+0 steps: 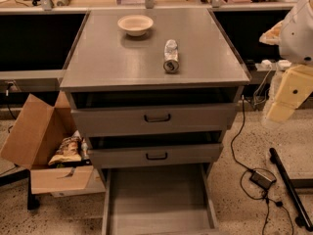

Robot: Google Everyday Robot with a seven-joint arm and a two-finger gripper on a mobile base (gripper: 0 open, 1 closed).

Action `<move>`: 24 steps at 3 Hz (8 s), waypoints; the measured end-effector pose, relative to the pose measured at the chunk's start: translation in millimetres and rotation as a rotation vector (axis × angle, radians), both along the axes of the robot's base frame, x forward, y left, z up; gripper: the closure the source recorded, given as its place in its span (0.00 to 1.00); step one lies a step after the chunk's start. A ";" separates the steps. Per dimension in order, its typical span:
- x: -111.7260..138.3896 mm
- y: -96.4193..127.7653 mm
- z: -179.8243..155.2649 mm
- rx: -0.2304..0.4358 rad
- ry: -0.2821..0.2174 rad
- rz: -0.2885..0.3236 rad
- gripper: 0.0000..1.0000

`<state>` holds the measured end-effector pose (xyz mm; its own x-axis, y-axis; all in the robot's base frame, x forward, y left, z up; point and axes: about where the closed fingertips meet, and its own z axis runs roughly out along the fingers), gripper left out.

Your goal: Place redbull can into bottom drawer

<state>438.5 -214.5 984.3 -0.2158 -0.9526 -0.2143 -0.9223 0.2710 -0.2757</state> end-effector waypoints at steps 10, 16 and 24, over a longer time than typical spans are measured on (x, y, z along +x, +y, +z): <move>326.0 43.7 -98.6 0.466 -0.228 -0.751 0.00; 353.0 111.9 -135.0 0.463 -0.033 -0.844 0.41; 144.4 98.1 -167.1 0.310 0.001 -0.089 1.00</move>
Offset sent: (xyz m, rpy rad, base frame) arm 0.1068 0.0165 -0.0076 0.2263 -0.1012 -0.1611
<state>582.9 -116.3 817.2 -0.2960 -0.8191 -0.4914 -0.8911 0.4220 -0.1666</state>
